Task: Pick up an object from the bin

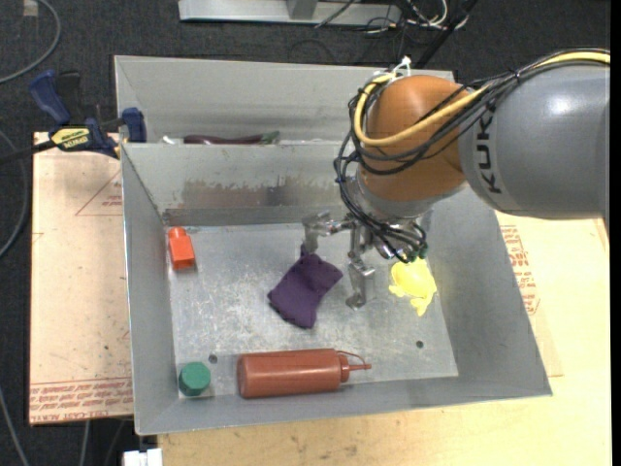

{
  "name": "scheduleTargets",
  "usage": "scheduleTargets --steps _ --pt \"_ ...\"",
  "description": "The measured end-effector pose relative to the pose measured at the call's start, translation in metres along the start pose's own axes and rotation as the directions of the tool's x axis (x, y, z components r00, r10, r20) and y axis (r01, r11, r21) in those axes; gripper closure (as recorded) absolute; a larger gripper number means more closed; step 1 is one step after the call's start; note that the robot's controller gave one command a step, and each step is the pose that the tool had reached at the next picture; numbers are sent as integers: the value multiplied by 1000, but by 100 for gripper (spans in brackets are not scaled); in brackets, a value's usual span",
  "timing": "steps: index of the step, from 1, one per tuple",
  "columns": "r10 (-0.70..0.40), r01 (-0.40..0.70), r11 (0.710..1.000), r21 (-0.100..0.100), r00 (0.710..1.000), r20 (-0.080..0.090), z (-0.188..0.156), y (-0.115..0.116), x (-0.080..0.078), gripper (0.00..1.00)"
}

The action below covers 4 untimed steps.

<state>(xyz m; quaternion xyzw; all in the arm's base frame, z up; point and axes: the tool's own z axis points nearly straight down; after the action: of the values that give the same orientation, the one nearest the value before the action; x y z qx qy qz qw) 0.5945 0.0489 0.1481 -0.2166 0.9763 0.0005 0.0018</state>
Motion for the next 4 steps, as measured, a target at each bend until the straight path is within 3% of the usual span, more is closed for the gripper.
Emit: scheduleTargets --steps 1,2,4 --pt "-331 331 944 2 944 5 43 12 -2 0" --pt "-543 543 840 -1 840 4 78 32 -14 100" --pt "-542 542 840 -1 840 5 77 32 -14 100"
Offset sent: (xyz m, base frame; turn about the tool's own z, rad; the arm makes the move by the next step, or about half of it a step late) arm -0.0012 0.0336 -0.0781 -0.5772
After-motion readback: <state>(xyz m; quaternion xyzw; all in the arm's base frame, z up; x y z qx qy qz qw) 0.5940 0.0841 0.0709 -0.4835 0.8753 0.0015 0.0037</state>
